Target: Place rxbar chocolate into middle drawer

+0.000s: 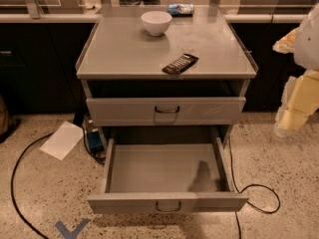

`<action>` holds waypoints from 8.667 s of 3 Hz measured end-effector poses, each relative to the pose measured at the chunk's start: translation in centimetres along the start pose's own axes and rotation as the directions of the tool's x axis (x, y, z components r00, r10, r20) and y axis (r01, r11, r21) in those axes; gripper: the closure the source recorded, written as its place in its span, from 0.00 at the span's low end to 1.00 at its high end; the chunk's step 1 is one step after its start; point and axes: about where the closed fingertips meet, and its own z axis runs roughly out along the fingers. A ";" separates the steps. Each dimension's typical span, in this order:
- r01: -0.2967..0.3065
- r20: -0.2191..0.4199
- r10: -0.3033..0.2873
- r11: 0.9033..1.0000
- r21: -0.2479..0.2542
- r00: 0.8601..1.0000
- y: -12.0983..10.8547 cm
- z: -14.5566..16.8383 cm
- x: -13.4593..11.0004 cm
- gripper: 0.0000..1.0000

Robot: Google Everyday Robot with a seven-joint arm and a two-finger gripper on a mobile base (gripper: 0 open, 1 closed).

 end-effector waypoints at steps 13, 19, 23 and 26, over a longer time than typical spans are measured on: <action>0.440 0.170 -0.429 0.897 -0.037 0.887 -23.0 20.4 -15.6 0.00; 0.403 0.246 -0.365 0.906 -0.128 0.898 -22.7 26.3 -17.6 0.15; 0.391 0.259 -0.362 0.918 -0.070 0.895 -23.8 26.9 -18.7 1.00; 0.415 0.312 -0.383 0.909 -0.042 0.869 -22.9 22.3 -20.2 1.00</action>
Offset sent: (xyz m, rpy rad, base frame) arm 0.0462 0.0140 -0.0031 -0.0355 -0.0677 0.0908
